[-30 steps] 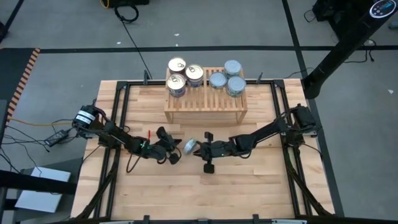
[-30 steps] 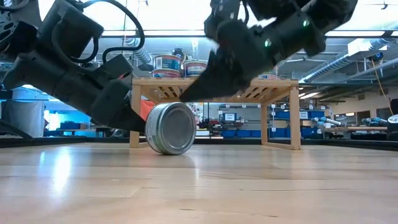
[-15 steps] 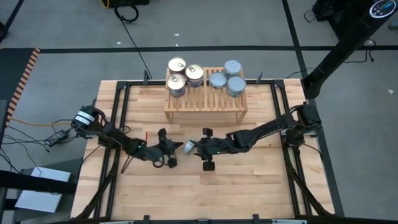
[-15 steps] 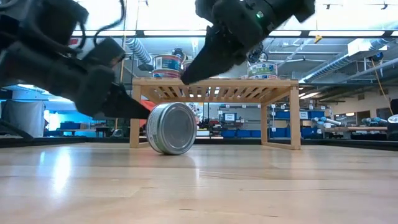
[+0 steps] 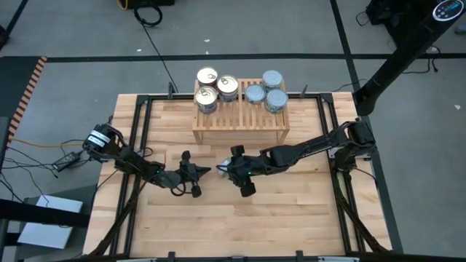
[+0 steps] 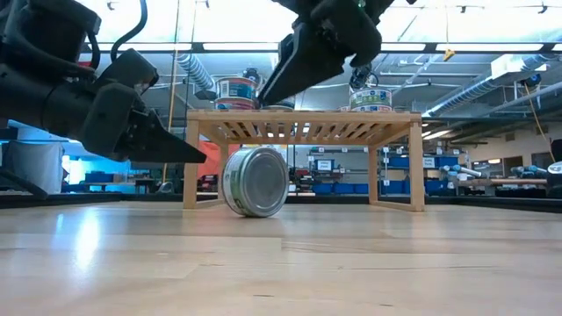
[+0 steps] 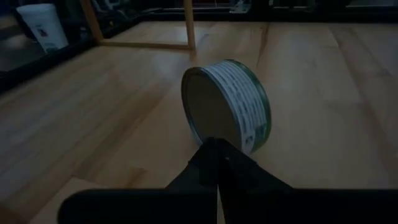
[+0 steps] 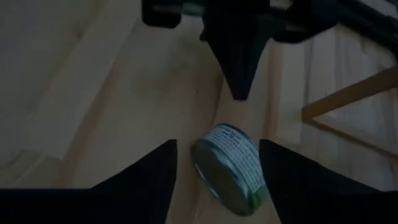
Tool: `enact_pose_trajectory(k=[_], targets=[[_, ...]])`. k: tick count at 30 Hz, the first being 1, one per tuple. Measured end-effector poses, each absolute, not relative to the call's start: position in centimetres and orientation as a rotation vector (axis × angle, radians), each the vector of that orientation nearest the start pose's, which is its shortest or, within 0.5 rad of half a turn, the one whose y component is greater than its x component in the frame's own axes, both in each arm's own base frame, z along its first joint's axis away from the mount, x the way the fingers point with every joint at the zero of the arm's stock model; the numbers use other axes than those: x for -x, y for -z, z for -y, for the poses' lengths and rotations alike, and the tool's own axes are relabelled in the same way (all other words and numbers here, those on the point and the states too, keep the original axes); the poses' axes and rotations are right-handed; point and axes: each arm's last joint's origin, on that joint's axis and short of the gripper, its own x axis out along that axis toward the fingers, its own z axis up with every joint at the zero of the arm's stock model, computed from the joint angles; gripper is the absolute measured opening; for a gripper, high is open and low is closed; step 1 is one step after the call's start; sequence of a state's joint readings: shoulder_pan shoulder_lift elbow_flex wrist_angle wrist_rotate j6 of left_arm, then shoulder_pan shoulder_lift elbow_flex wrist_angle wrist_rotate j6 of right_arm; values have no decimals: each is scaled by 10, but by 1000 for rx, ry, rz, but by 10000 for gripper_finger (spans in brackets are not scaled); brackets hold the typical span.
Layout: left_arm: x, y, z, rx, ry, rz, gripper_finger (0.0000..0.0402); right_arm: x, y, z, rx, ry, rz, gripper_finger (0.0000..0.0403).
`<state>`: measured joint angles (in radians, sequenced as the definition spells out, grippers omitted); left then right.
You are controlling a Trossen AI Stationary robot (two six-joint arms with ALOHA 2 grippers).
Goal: Stack canned seafood by type on shelf
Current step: Stack the green tuna can on top of the green tuna can on the shelf
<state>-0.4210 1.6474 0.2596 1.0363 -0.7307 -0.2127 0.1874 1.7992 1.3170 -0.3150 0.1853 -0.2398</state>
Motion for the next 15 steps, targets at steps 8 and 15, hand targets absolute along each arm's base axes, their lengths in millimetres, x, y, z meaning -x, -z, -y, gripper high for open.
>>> enact_pose_trajectory(k=[8,15], targets=[[-216,-107,76,23,-334,-253,1,-388,-234,-56,367,-75,-795,294],[-216,-107,76,24,-334,-254,1,-389,-236,-54,376,-158,-796,305]])
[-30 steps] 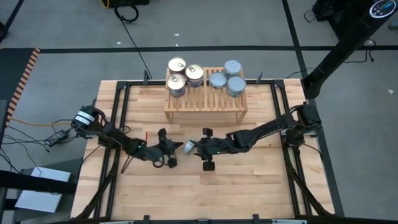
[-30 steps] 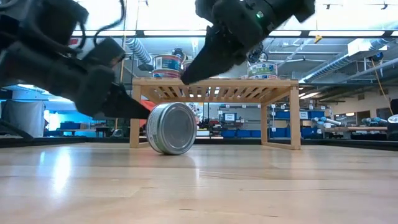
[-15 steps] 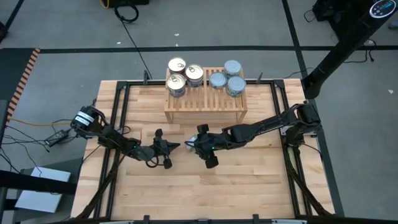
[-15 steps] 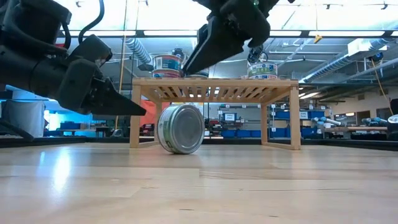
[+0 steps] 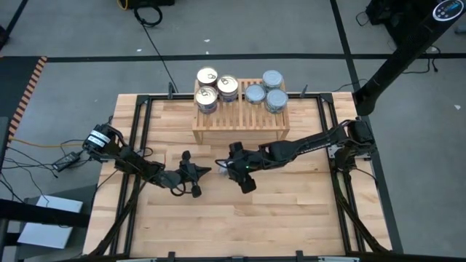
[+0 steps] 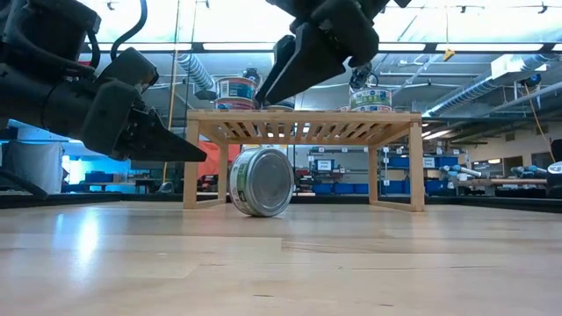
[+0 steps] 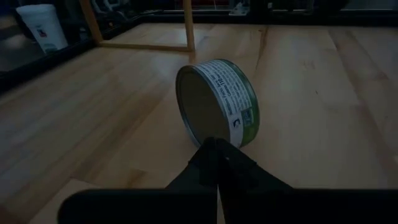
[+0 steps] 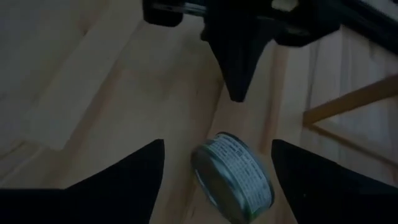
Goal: Stack canned seafood by type on shelf
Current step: Stack the green tuna can on top of the green tuna can on the shelf
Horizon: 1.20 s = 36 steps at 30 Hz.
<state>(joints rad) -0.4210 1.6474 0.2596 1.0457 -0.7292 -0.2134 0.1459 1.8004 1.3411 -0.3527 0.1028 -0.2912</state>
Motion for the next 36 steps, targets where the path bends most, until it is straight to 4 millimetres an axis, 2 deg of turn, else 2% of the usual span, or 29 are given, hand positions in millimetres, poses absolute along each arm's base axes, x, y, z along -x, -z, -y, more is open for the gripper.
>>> enact_pose_trajectory(k=[9,11,14,21,26,31,36], targets=[[-216,-107,76,24,-332,-254,1,-401,-225,-53,460,-162,-873,305],[-216,-106,76,24,-326,-257,1,-408,-238,-54,463,-151,-843,305],[-216,-107,76,26,-315,-259,3,-414,-244,-55,471,-161,-873,305],[-216,-106,77,33,-290,-263,4,-432,-231,-56,537,-211,-1027,305],[-216,-106,77,33,-288,-264,4,-445,-221,-54,581,-224,-1074,307],[-216,-106,77,33,-285,-264,4,-453,-213,-42,581,-224,-1115,307],[-216,-106,77,32,-284,-266,5,-452,-210,-29,548,-265,-1131,306]])
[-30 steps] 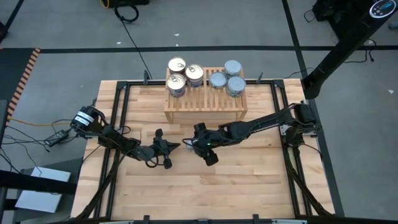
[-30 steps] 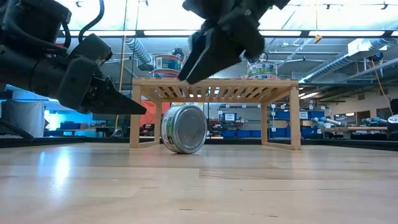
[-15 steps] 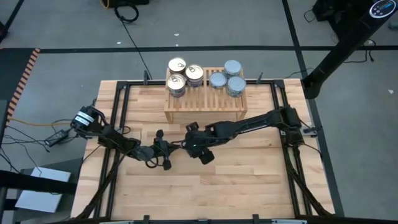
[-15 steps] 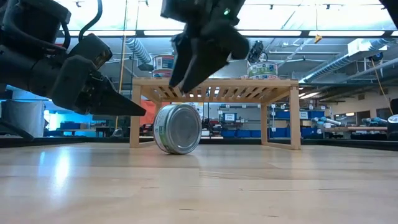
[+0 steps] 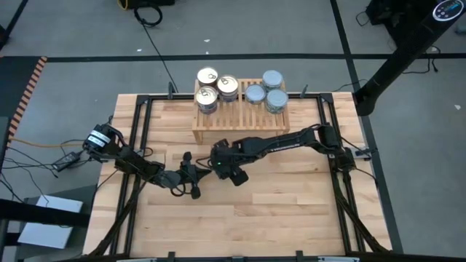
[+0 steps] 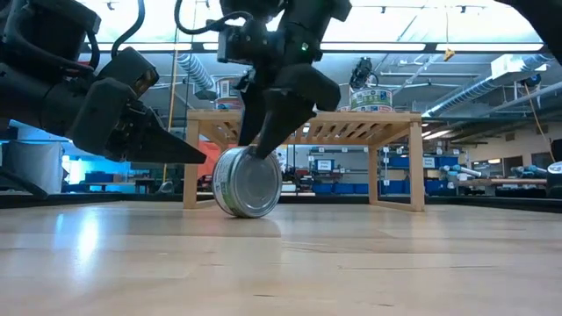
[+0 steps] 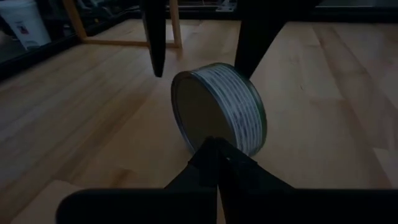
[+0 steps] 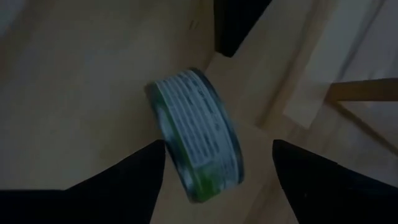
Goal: Stack canned seafood by type on shelf
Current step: Stack the green tuna can on top of the green tuna can on the shelf
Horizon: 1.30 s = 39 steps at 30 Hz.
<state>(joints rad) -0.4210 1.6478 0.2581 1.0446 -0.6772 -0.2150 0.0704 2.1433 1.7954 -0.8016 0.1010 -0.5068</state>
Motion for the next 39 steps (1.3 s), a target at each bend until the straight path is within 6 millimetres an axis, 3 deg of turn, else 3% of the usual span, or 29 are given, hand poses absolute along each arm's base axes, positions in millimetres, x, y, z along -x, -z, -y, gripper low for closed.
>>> enact_pose_trajectory(k=[18,22,30,39], targets=[[-216,-106,77,33,-282,-267,5,-451,-209,-20,461,-321,-1132,234],[-216,-106,77,34,-282,-266,5,-451,-209,-17,456,-316,-1143,226],[-216,-106,78,39,-260,-269,5,-451,-185,-12,445,-326,-1240,225],[-217,-106,78,41,-246,-272,5,-454,-192,-13,411,-296,-1228,205]])
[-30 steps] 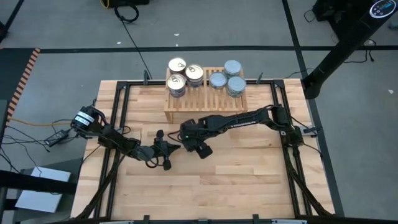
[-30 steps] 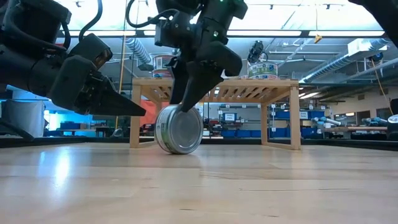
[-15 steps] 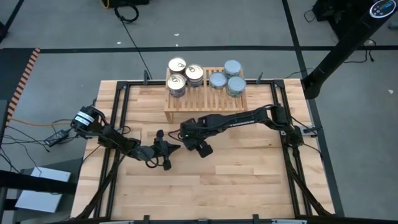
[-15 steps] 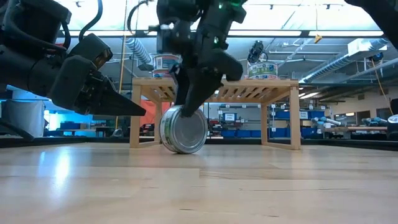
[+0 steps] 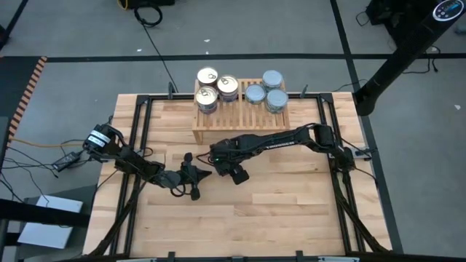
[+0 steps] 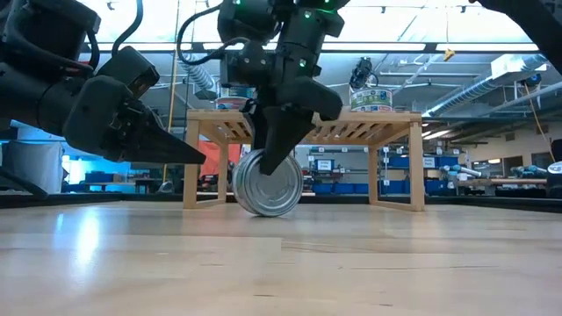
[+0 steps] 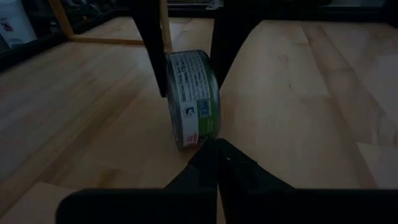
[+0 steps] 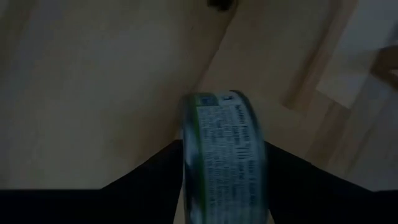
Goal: Stack canned seafood by type on shelf
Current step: Stack the green tuna can on top of the green tuna can on the shelf
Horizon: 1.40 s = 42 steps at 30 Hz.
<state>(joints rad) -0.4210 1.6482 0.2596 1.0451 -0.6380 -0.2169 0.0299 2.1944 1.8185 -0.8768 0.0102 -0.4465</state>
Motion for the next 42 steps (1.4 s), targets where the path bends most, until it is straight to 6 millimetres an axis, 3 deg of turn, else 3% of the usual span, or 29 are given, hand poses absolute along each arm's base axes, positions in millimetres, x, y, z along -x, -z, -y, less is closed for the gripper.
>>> enact_pose_trajectory(k=[7,15,20,26,33,42], targets=[[-217,-106,78,43,-242,-269,5,-456,-207,-13,418,-210,-1244,223],[-217,-106,78,43,-242,-269,5,-452,-205,-11,348,-200,-1284,241],[-217,-106,78,44,-242,-269,5,-452,-204,-7,289,-186,-1285,218],[-217,-106,78,44,-242,-269,5,-454,-204,-7,291,-187,-1268,155],[-216,-106,78,43,-241,-270,5,-452,-207,-10,308,-192,-1273,153],[-216,-106,78,45,-241,-268,5,-444,-251,-45,473,-95,-1242,153]])
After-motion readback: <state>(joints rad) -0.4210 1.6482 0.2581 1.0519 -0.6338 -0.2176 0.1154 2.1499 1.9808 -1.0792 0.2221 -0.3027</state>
